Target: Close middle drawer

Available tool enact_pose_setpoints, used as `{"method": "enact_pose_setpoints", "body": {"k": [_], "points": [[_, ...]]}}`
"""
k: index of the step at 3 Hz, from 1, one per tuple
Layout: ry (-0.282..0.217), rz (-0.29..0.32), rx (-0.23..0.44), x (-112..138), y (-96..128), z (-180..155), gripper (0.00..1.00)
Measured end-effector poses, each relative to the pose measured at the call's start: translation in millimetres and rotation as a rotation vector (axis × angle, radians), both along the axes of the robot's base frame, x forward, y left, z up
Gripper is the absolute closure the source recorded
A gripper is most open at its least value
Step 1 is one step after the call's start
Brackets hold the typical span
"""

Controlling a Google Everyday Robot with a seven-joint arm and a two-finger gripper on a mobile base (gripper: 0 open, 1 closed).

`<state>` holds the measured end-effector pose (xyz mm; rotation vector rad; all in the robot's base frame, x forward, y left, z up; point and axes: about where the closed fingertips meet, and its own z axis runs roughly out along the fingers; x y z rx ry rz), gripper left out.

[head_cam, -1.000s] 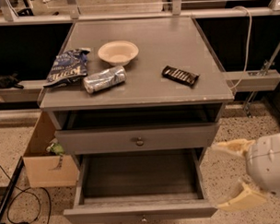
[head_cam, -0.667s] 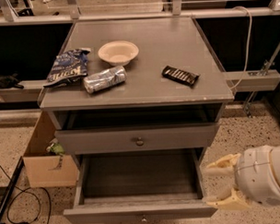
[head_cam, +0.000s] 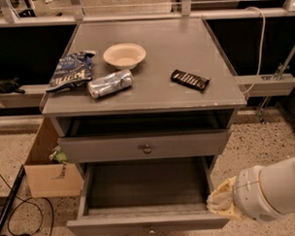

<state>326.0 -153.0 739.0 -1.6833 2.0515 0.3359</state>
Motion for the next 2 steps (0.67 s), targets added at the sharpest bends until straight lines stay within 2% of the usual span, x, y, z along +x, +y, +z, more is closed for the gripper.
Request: {"method": "enact_pose_setpoints", "body": {"k": [2], "points": [[0.009,0.000,-0.003,1.0,1.9,-6.2,1.00]]}}
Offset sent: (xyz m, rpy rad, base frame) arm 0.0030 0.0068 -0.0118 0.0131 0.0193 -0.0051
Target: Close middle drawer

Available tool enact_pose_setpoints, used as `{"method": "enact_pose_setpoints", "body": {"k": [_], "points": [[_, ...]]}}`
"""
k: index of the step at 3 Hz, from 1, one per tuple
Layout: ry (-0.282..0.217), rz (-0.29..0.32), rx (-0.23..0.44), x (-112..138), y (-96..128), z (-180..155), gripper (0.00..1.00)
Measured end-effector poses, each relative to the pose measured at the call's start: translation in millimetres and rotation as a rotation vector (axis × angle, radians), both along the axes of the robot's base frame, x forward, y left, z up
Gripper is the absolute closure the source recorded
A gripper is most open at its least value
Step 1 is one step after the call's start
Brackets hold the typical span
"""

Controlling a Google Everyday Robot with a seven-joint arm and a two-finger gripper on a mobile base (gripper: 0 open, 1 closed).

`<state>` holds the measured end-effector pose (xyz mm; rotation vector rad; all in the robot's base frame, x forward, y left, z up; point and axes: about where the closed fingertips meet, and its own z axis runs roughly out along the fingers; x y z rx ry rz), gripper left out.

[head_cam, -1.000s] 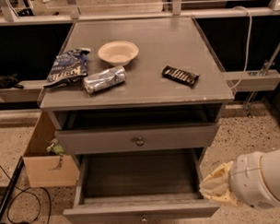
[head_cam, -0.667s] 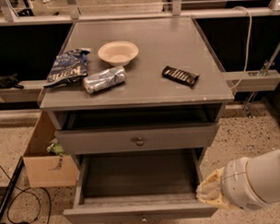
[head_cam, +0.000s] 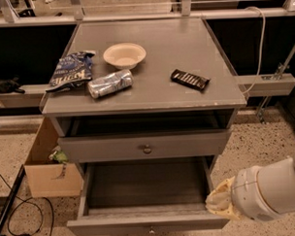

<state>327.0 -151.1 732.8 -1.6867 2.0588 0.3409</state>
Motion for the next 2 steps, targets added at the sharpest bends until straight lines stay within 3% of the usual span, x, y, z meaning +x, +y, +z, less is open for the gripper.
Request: {"method": "enact_pose_setpoints", "body": {"k": [1,2], "points": [[0.078,-0.011,0.025,1,21,-56,1.00],[0.114,-0.036,0.045,1,24,-91,1.00]]}}
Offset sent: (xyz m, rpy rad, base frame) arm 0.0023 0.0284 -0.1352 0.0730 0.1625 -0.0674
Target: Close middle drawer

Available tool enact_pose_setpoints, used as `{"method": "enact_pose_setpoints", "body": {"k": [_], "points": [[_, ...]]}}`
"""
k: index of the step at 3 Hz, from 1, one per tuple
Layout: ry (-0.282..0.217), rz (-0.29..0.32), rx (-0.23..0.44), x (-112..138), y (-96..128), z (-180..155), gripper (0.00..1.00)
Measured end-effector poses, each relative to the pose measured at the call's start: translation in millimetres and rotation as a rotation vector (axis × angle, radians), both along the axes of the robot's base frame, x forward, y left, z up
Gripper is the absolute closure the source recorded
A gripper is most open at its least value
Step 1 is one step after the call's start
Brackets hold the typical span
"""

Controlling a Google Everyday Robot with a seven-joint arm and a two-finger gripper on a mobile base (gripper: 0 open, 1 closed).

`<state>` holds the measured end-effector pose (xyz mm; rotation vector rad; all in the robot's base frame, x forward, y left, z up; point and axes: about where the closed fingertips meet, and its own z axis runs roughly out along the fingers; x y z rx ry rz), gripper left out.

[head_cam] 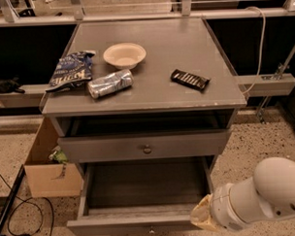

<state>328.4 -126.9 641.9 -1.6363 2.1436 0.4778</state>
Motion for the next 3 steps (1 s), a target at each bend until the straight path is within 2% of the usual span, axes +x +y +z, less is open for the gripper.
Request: {"method": "enact_pose_setpoints", "body": {"k": [1,2,3], "points": [[0.013,-0.062,0.051,0,-13,-29,1.00],[0.013,-0.132,0.082,2,-40,-51,1.00],[0.013,-0.132,0.082,2,-40,-51,1.00]]}}
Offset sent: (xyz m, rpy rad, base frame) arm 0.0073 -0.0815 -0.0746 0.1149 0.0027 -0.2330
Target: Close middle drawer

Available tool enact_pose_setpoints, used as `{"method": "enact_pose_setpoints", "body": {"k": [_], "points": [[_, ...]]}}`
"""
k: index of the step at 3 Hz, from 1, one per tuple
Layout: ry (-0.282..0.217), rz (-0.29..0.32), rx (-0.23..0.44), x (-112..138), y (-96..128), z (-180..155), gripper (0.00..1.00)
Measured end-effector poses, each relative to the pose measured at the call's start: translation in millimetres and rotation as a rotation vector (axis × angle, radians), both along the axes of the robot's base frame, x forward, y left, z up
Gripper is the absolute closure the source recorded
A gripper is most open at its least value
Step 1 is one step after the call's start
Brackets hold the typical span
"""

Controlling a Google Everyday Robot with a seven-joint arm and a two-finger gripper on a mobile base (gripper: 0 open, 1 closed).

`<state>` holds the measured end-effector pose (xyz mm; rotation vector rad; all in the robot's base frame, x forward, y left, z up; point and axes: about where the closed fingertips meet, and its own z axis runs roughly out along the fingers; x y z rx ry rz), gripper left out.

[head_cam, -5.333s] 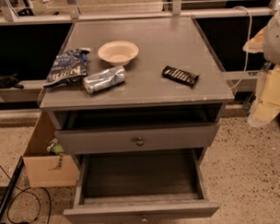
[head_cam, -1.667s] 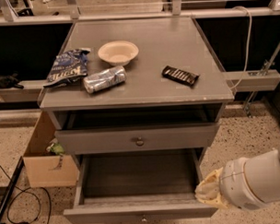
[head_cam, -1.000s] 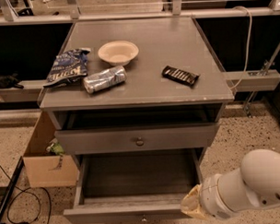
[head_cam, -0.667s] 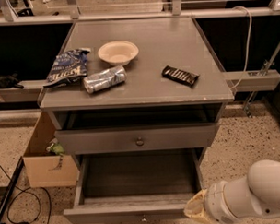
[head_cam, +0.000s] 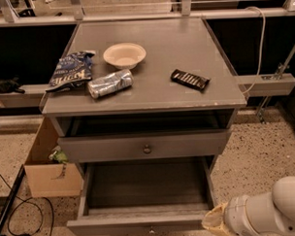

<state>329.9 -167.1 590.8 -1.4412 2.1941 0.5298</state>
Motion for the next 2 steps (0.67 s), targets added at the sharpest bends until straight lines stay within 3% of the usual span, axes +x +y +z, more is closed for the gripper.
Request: {"method": "enact_pose_setpoints", "body": {"k": [2], "points": [[0.072,-0.004,-0.017,13,9,-50,1.00]]}}
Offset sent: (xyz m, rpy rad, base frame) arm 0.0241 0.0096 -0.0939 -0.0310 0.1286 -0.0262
